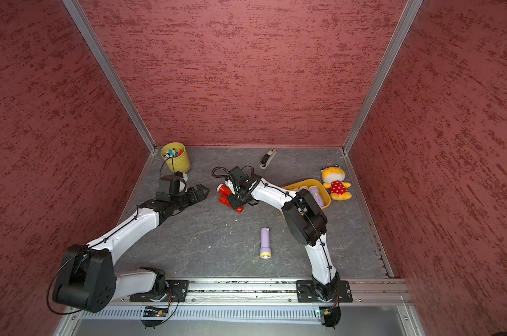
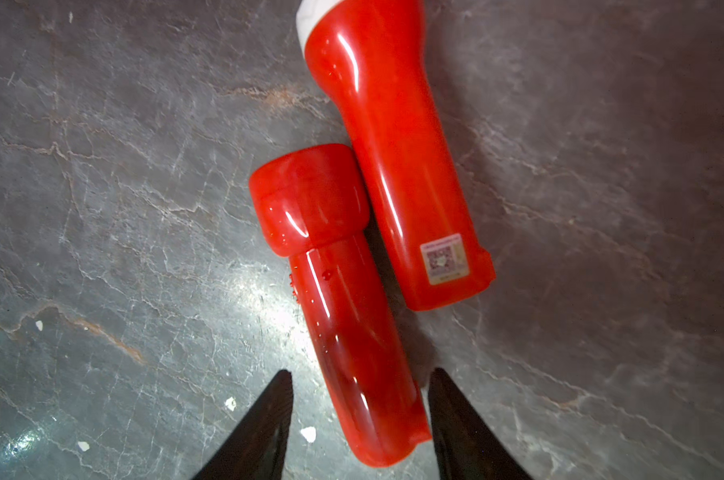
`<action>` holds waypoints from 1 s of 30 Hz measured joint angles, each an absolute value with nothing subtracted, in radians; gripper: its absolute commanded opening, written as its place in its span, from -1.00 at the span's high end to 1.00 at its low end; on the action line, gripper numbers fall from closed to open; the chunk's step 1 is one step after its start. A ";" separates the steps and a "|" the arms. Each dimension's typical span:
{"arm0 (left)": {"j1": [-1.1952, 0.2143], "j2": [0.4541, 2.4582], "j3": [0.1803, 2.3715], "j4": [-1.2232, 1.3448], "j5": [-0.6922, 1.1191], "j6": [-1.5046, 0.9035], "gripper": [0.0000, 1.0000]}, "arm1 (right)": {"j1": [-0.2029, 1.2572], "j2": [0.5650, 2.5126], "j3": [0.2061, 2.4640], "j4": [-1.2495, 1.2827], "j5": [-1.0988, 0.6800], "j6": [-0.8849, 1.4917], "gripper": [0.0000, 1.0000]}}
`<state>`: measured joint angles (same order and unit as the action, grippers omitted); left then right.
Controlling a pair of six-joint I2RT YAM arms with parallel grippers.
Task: Put the flashlights into the storage boxes
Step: Pick up the flashlight from the center of the board.
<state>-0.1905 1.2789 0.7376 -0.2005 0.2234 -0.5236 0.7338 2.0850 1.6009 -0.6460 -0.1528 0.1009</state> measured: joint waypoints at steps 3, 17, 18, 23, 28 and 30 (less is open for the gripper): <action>-0.191 1.279 0.738 -0.199 0.228 -0.524 -0.99 | 0.736 2.097 1.601 -0.649 -0.152 0.100 -0.08; -0.191 1.279 0.738 -0.179 0.231 -0.526 -0.99 | 0.739 2.151 1.601 -0.656 -0.131 0.087 0.01; -0.191 1.279 0.738 -0.179 0.231 -0.526 -0.99 | 0.739 2.155 1.601 -0.656 -0.130 0.085 0.01; -0.191 1.279 0.738 -0.178 0.231 -0.526 -0.99 | 0.739 2.158 1.601 -0.651 -0.126 0.078 0.05; -0.191 1.279 0.738 -0.178 0.231 -0.526 -0.99 | 0.743 2.158 1.599 -0.640 -0.126 0.070 0.17; -0.191 1.279 0.738 -0.179 0.231 -0.526 -0.99 | 0.744 2.158 1.594 -0.627 -0.126 0.067 0.21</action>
<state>-0.1905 1.2789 0.7376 -0.1787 0.2314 -0.5259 0.7437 2.1578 1.5944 -0.6266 -0.1265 0.0669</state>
